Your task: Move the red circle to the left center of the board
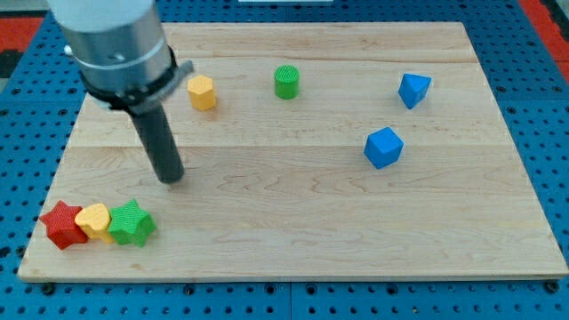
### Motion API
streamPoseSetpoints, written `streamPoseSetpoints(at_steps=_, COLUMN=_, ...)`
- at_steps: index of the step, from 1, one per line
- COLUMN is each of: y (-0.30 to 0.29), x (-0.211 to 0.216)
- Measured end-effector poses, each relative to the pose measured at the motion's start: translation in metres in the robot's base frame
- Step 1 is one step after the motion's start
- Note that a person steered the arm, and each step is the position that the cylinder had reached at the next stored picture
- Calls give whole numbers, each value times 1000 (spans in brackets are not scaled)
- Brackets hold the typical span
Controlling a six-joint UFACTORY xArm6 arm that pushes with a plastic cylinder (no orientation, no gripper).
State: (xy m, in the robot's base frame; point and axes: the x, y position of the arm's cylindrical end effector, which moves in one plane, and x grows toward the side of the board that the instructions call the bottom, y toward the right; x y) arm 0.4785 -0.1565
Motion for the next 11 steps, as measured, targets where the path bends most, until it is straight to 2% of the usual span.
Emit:
streamPoseSetpoints(at_steps=1, y=-70, x=-49)
streamPoseSetpoints(at_steps=2, y=-101, x=-114)
streamPoseSetpoints(at_steps=3, y=-103, x=-182)
streamPoseSetpoints(at_steps=4, y=-72, x=-207)
streamPoseSetpoints(at_steps=5, y=-35, x=-193)
streamPoseSetpoints(at_steps=7, y=-39, x=-89)
streamPoseSetpoints(at_steps=8, y=-40, x=-101)
streamPoseSetpoints(at_steps=9, y=-40, x=-148)
streamPoseSetpoints(at_steps=10, y=-66, x=-143)
streamPoseSetpoints(at_steps=11, y=-69, x=-76)
